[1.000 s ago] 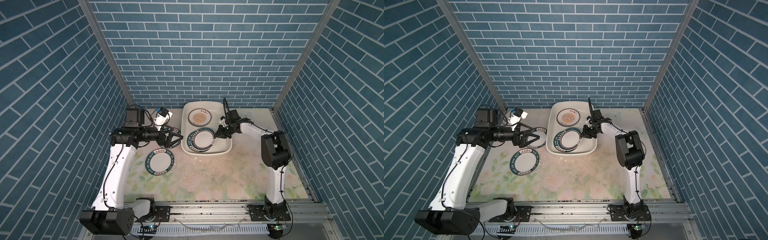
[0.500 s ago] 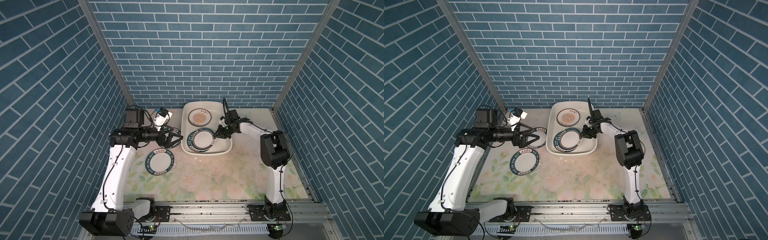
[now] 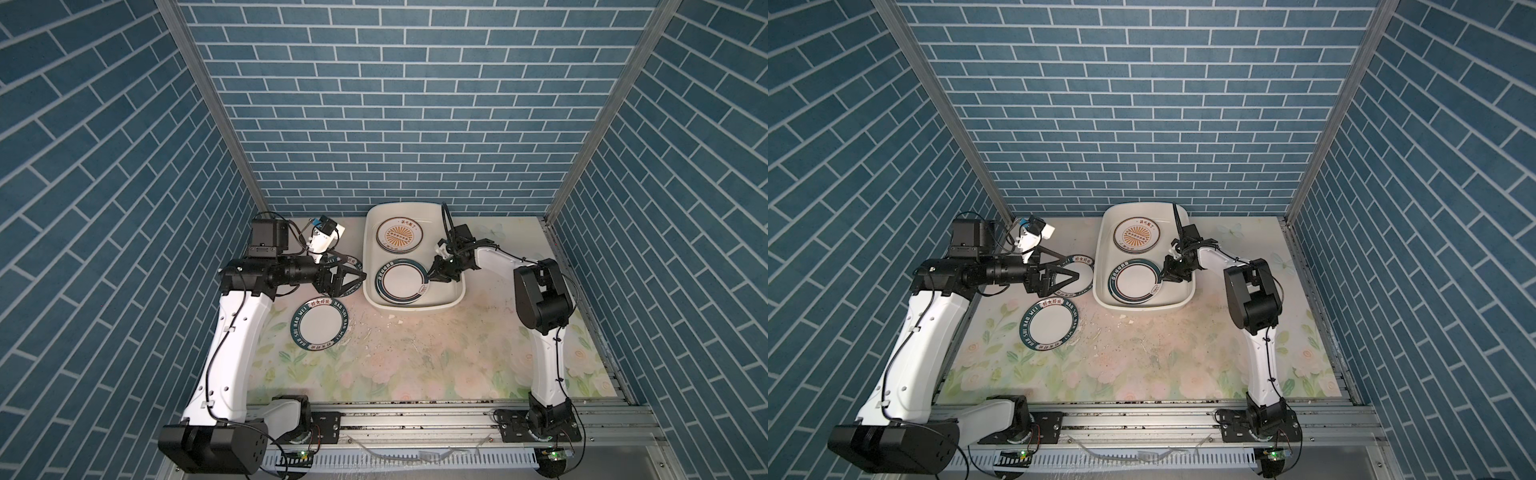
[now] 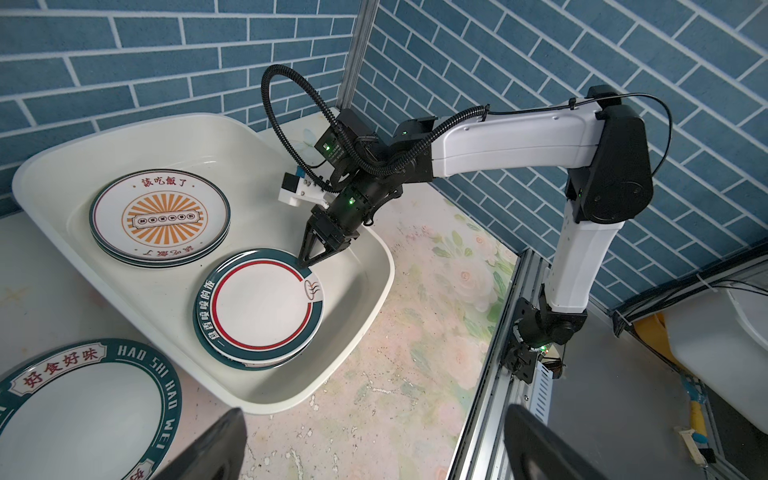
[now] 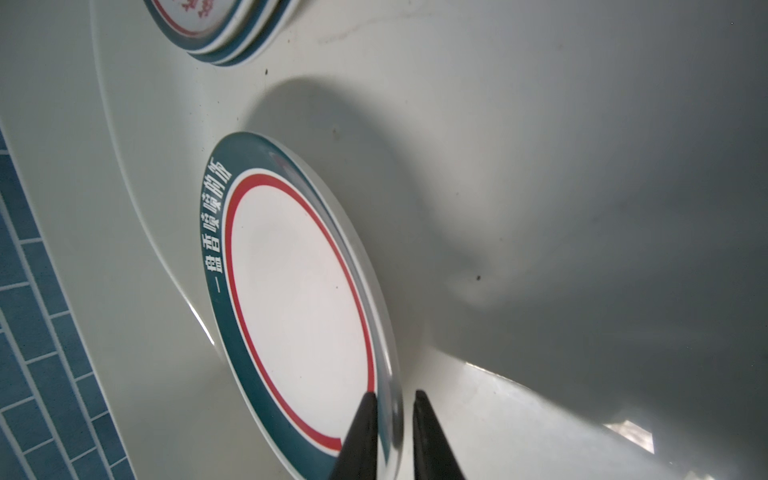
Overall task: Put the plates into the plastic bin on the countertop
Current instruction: 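Open the right gripper to release the red-striped plate, then raise the right gripper from the bin while the left gripper nears a green-rimmed plate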
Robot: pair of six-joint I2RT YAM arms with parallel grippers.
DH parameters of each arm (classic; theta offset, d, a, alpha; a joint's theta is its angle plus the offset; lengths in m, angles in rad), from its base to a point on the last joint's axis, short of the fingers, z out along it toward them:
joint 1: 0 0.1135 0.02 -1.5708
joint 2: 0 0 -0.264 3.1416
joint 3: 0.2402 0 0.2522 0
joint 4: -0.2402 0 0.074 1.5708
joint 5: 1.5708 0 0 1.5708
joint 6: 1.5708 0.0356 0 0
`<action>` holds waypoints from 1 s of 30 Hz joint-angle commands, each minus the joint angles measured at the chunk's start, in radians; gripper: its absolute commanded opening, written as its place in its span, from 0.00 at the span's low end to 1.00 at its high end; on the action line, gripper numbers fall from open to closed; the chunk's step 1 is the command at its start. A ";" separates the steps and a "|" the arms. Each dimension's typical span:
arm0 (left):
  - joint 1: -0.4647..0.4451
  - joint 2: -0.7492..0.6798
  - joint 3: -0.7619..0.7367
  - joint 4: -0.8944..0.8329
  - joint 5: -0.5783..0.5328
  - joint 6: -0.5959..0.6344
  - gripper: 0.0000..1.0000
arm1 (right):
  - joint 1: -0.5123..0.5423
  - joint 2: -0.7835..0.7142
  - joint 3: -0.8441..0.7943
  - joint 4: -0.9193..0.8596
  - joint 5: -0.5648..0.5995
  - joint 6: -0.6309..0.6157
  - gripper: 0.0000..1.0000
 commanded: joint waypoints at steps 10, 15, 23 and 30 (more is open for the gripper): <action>0.000 -0.010 -0.012 0.010 0.014 -0.006 0.98 | -0.009 -0.001 0.024 -0.027 0.019 -0.017 0.22; 0.001 -0.011 -0.021 0.031 -0.027 -0.031 0.99 | -0.009 -0.038 0.022 -0.018 0.060 -0.020 0.25; 0.024 -0.017 -0.075 0.172 -0.357 -0.224 1.00 | -0.009 -0.169 -0.004 0.030 0.157 -0.017 0.26; 0.116 0.012 -0.093 0.211 -0.521 -0.293 1.00 | -0.009 -0.360 -0.114 0.180 0.189 0.007 0.28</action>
